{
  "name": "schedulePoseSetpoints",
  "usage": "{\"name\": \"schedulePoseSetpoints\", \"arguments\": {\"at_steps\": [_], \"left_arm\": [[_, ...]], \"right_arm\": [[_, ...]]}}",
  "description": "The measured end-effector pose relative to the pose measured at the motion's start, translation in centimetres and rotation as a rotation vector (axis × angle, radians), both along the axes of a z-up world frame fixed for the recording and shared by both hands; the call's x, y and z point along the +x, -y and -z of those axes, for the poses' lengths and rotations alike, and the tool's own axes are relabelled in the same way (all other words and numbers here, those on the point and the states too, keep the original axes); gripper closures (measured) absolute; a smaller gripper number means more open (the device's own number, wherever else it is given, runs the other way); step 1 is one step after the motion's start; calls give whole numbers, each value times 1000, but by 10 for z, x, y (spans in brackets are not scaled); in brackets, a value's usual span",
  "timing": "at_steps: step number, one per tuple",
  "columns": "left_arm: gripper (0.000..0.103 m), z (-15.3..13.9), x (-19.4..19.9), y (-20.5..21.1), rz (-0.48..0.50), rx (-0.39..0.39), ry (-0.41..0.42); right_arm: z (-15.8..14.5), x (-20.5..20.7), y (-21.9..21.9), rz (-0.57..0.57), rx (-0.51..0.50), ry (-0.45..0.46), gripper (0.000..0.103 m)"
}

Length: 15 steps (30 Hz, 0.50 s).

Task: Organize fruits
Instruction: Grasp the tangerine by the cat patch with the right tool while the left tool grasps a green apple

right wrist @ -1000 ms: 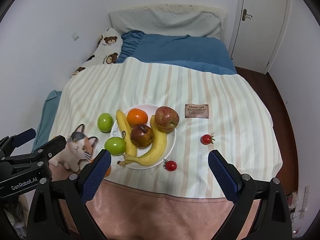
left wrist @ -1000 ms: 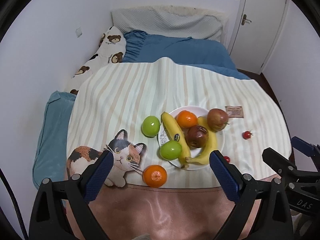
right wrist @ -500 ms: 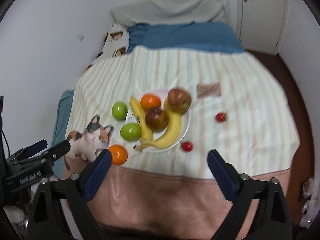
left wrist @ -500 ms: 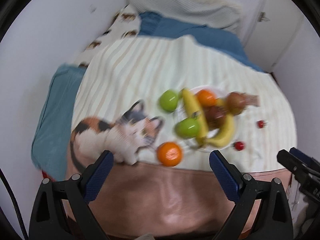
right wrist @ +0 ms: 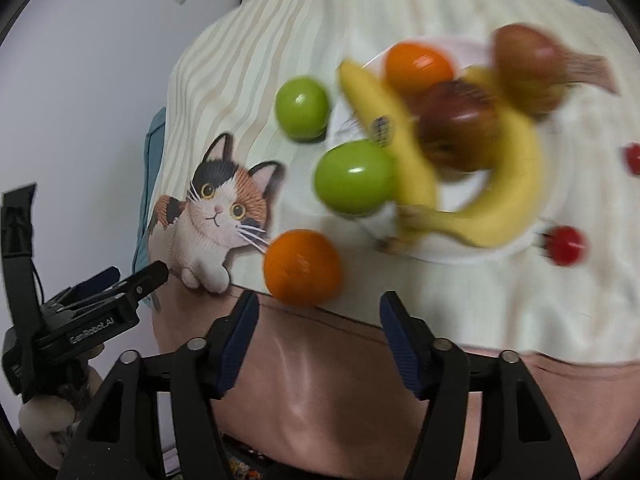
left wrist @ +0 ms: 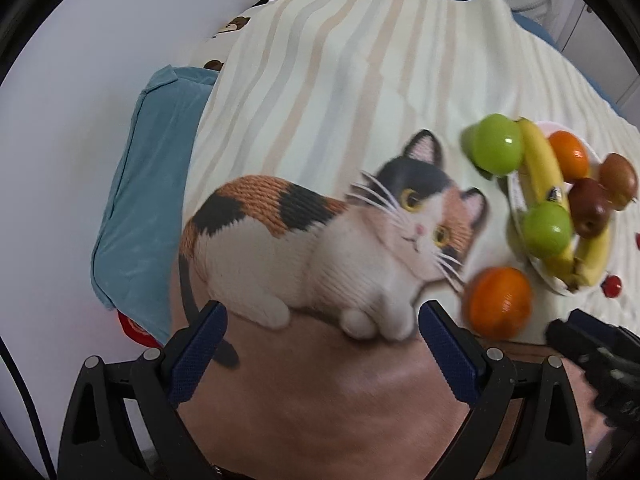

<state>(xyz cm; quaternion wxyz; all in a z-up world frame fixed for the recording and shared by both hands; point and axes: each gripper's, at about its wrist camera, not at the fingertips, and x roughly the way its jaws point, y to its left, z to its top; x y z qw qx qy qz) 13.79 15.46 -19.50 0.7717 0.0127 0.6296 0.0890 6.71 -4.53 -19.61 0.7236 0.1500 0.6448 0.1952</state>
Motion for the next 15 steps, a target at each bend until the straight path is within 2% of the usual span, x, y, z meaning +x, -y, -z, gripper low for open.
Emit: {"name": "schedulePoseSetpoints", "arguments": {"at_steps": [4,7,9,10,15], "left_arm": [[5,9,4,-8,-12,-1,-15],[5,15,2,-10,-13,-7,-26],[5,17,5,-8,-5,-10,-34],[5,18,5,-8,0,-12,-37],[5,6,24,6,51,-37,-4]], "right_arm": [[28,11,-37,-42,-24,-28,34],[47,15,-57,-58,-79,-39,29],[57,17,-64,-65,-90,-49,30],[64,18,-68,-67,-95,-64,34],[65,10,-76,-94,-142,-2,37]]}}
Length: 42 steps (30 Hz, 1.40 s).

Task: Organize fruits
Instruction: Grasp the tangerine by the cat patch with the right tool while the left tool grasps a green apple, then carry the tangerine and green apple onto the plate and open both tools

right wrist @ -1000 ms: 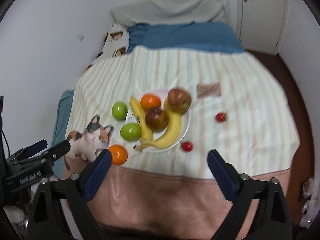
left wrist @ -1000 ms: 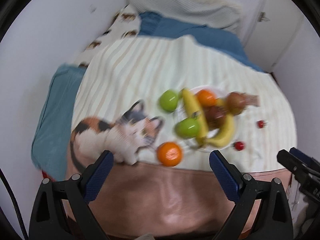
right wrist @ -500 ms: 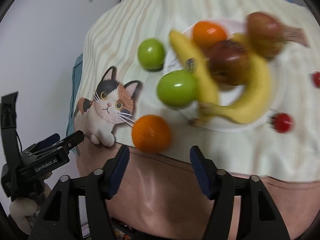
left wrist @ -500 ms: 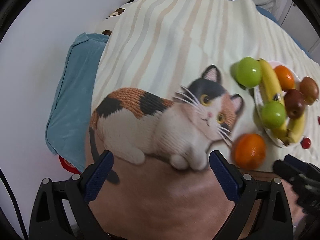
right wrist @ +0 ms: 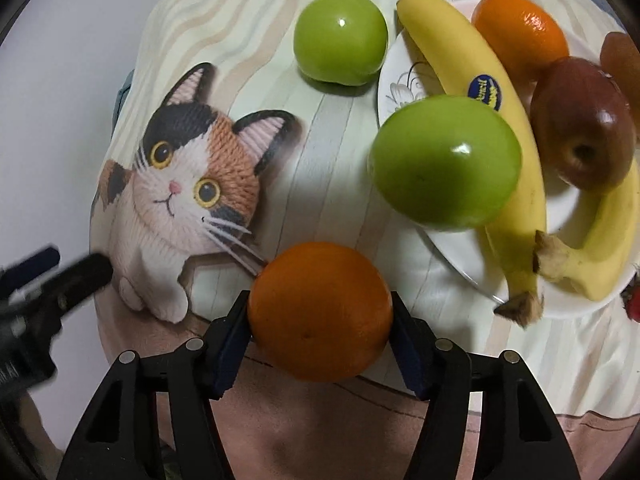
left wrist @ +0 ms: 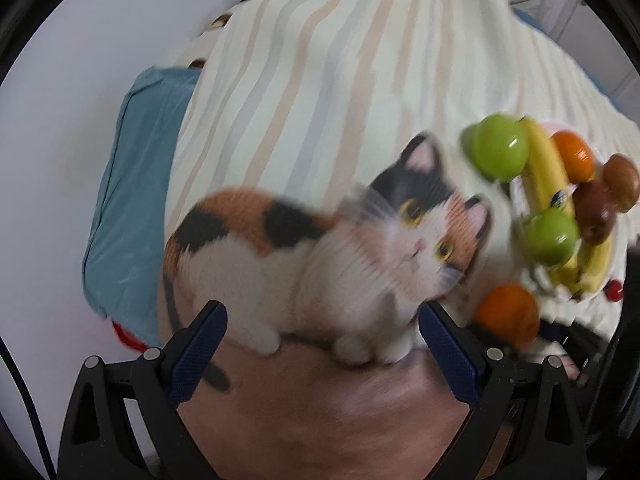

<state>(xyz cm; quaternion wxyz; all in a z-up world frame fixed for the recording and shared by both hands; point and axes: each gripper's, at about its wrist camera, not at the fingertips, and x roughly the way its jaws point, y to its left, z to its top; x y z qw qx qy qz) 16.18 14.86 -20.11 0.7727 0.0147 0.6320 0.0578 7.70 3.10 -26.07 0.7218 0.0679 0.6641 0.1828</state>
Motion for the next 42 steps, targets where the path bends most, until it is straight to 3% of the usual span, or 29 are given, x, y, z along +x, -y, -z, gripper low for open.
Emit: {"name": "schedulePoseSetpoints", "arguments": {"at_steps": [8,12,16,19,20,23,34,38,42], "left_arm": [[5,-10,66,48,144,-99,26],[5,9,103,76,199,-155,-22],[8,38,126,104,239,-162,-89],[32,57,135,118,264,-149,-112],[49,63,136,121,268,-148,-119],[51,65,136,123,261,-146,-91],[51,41,88,101,249,-134,-27],[51,27,38,72,248,-138,-28],[51,31,-28,54,232,-172,-106]], "right_arm": [[-27,-42,52,71,12,25,37],[-38,-60,91,150,-1,38,37],[-38,-66,131,262,-20,40,37],[-32,-69,156,331,-30,35,37],[-32,-66,165,349,-30,33,37],[-27,-66,180,397,-36,28,37],[-29,-67,202,425,-48,31,37],[-33,-66,204,404,-58,24,37],[-34,-70,212,376,-69,-4,37]]}}
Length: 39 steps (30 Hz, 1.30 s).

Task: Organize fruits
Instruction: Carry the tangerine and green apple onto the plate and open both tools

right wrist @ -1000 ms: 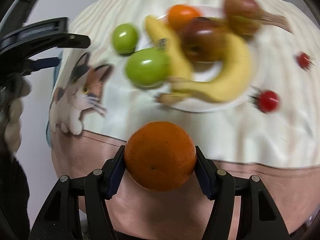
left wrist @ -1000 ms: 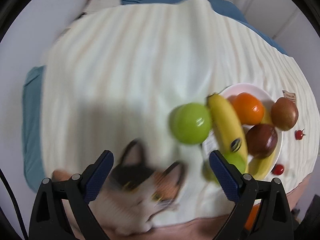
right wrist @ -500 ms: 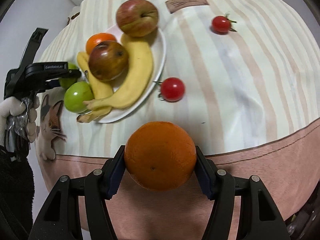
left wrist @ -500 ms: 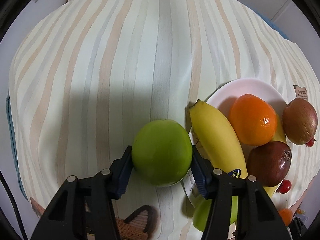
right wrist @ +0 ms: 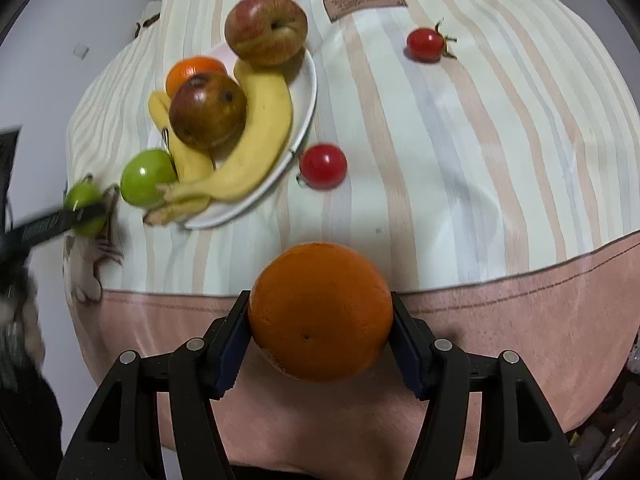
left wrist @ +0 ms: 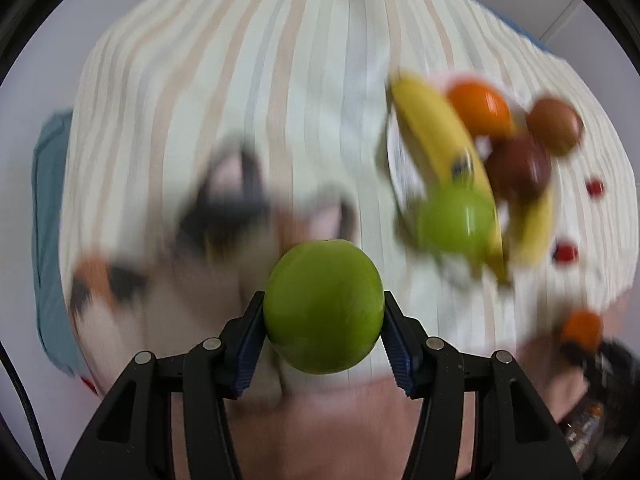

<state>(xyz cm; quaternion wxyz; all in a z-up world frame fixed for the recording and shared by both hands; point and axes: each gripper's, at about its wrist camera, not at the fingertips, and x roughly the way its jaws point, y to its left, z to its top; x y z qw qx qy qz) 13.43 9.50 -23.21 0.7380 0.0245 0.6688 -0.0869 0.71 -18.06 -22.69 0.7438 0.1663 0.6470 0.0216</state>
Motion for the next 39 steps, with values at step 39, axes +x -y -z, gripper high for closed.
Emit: {"name": "schedulePoseSetpoints", "arguments": {"at_steps": [39], "left_arm": [[52,-59,83,53,13,-137,84]], "right_arm": [[-39,50,-36,-47,67,101,37]]}}
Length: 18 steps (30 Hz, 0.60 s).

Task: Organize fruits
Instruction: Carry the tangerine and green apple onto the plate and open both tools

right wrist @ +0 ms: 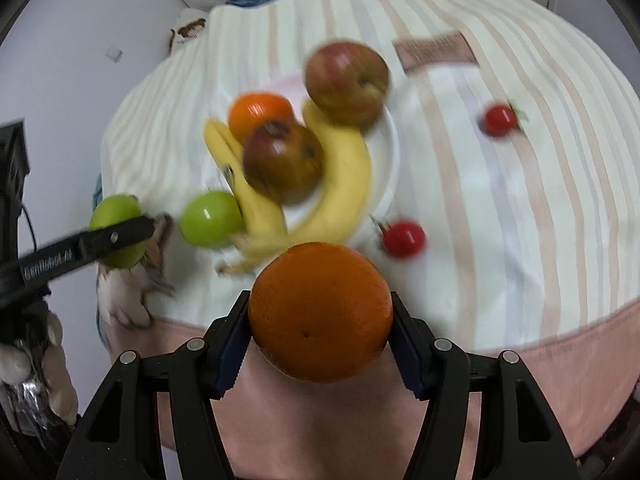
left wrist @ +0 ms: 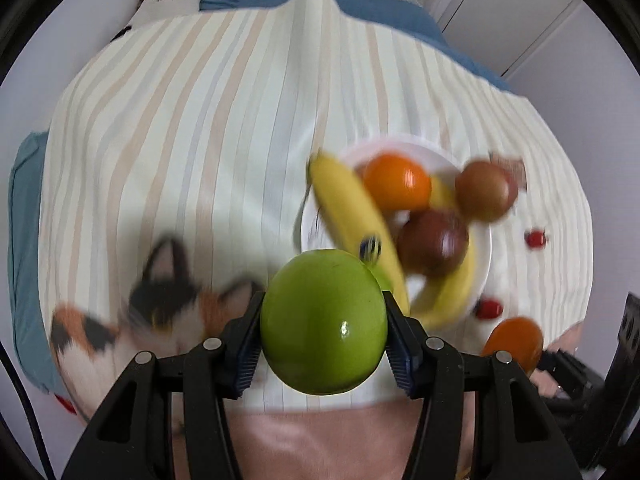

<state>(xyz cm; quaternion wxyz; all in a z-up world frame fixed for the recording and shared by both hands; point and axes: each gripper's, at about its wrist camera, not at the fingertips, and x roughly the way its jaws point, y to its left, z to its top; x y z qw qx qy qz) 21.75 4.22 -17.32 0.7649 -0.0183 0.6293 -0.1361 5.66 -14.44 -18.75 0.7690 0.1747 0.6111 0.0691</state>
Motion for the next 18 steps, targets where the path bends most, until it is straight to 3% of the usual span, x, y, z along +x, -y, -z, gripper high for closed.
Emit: {"name": "schedulePoseSetpoints", "arguments": {"at_steps": [3,9,18], "left_arm": [[52,4,33,7,6,-6,-17],[52,41,69,7,19,-25,-87],[51,78,77,9,22,-59,-177]], "right_arm": [[-4,23,-6,7,4,24,37],[5,59,-13,13,5,16,37],[29,67,-24,19,2,-21,37]]}}
